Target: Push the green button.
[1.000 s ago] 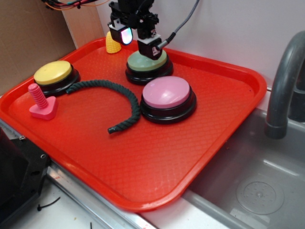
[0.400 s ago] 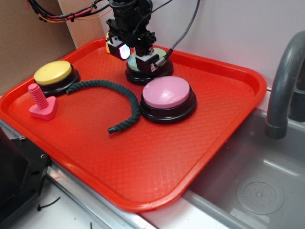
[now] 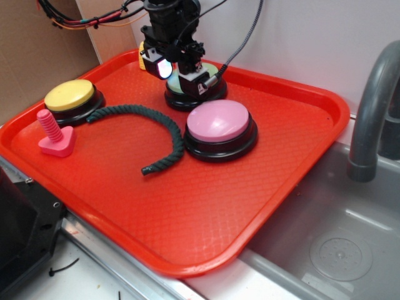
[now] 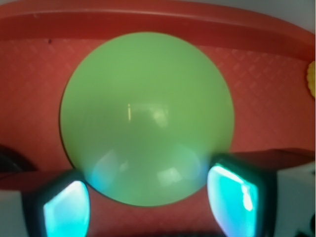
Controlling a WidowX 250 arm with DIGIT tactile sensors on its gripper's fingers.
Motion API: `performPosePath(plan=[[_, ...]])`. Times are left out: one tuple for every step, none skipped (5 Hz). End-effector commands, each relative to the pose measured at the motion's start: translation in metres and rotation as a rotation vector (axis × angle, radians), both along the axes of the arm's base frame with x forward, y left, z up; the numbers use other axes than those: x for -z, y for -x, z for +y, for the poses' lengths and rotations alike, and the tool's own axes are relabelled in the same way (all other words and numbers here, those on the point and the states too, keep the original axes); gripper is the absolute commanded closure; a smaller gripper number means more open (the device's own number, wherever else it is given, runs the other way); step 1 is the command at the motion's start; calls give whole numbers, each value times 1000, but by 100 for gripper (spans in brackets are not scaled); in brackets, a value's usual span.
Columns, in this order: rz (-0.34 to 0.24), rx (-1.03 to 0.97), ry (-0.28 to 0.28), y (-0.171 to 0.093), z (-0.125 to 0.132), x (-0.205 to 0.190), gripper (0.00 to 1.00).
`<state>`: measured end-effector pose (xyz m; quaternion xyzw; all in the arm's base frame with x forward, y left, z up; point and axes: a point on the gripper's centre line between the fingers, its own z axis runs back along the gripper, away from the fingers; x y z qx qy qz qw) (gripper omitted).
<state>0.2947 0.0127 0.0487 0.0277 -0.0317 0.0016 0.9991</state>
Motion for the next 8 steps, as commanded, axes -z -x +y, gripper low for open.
performPosePath(plan=[[-2,-24,7,-11,7,1,0],[-31,-20,2,-10,6,-16,0],[-67,-29,-18,-7,6,-39,0],[-98,-48,-32,1,7,-63,0],[-100,-73,-53,11,7,-81,0],[-111,-73,-49,21,5,-92,0],[-116,-80,-32,30,3,-103,0],[-101,-84,-37,38,0,-108,0]])
